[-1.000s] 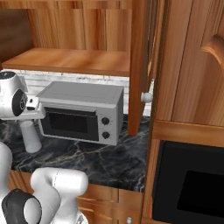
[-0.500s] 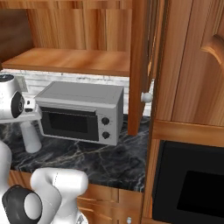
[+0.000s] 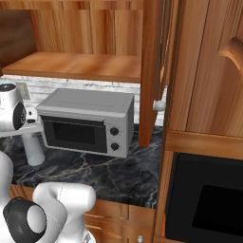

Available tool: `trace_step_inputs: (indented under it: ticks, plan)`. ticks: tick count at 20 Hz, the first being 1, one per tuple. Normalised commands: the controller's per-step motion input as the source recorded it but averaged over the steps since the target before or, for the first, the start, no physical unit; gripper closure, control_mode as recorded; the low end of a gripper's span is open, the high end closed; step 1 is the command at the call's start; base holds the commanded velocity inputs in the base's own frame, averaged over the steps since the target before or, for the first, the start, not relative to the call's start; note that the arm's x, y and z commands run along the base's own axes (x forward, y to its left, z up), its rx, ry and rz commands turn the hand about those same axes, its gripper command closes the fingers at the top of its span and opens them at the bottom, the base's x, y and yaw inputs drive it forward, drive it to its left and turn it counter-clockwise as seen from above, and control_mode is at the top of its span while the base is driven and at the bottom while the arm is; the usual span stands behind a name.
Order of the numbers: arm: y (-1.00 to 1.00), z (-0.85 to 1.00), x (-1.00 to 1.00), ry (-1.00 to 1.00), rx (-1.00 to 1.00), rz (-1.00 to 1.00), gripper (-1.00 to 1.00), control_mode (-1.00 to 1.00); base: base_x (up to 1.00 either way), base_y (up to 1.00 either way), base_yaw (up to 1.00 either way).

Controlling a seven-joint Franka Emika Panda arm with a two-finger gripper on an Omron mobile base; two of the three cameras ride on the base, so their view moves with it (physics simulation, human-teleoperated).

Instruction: There is a tray on the dining counter. Grab the cup, mug, and pitcher and place them on the tray. The pitcher may be placed next to the tray if it cannot fit the tray.

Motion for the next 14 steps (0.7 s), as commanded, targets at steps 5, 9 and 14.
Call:
trace_step_inputs:
  ticks: [5, 9, 14]
  plan:
    - [0.05, -0.15, 0.02, 0.0, 0.0, 0.03, -1.0, -1.0, 0.0, 0.0, 0.0]
    - [0.03, -0.09, 0.09, 0.0, 0.0, 0.0, -1.0, -1.0, 0.0, 0.0, 0.0]
    - [0.0, -0.01, 0.13, 0.0, 0.0, 0.0, -1.0, -1.0, 0.0, 0.0, 0.0]
